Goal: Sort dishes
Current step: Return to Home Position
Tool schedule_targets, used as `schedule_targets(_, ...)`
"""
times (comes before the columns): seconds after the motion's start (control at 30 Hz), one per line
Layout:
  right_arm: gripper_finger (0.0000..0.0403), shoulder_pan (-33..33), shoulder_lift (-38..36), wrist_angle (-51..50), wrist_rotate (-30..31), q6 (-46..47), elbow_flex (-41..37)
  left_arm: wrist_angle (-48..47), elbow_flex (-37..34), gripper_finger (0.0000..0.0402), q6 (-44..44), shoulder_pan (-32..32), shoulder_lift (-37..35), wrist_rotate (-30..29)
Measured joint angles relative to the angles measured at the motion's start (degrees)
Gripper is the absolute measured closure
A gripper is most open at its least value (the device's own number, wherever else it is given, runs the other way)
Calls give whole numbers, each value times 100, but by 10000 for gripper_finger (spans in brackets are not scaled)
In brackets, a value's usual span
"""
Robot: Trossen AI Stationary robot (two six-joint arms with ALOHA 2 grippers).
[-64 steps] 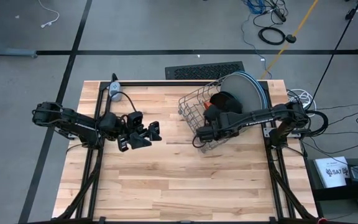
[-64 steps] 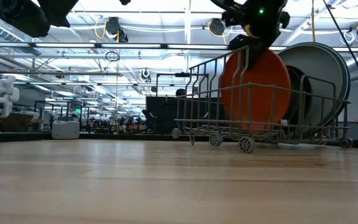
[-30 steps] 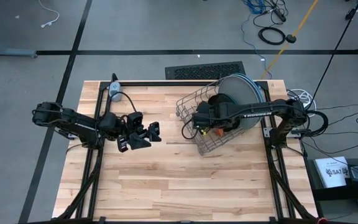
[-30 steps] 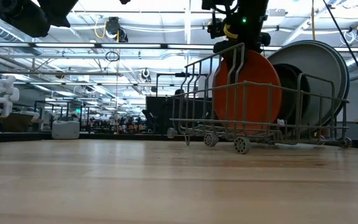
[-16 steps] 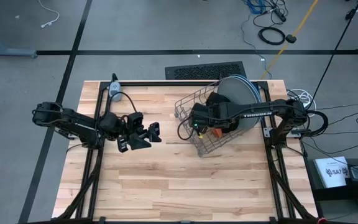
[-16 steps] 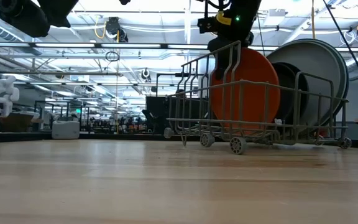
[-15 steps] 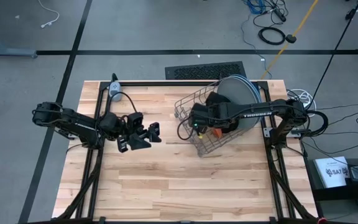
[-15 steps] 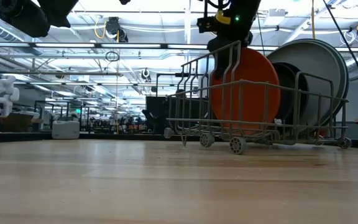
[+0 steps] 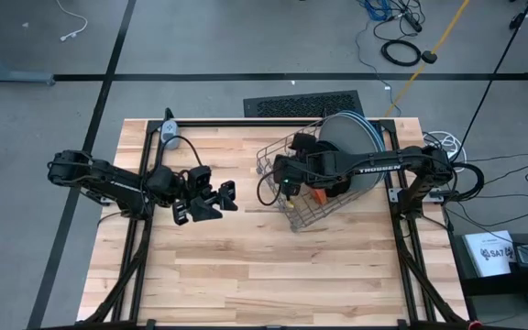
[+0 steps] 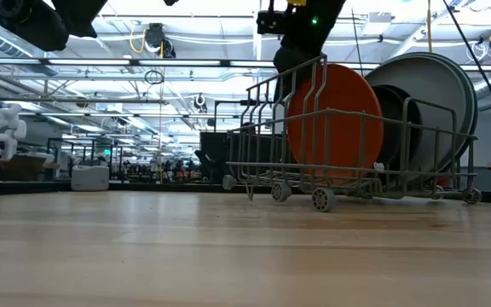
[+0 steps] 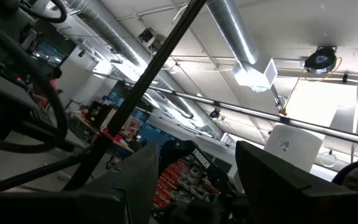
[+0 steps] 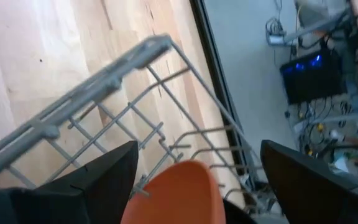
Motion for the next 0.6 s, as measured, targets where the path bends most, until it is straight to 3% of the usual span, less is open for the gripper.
schedule_targets(0.17,71,1,0,325,26,-622,0,1,0,189,0,1,0,0)
schedule_targets(0.6,71,116,1,1937,1474,-2355,0,1,0,189,0,-1,0,0)
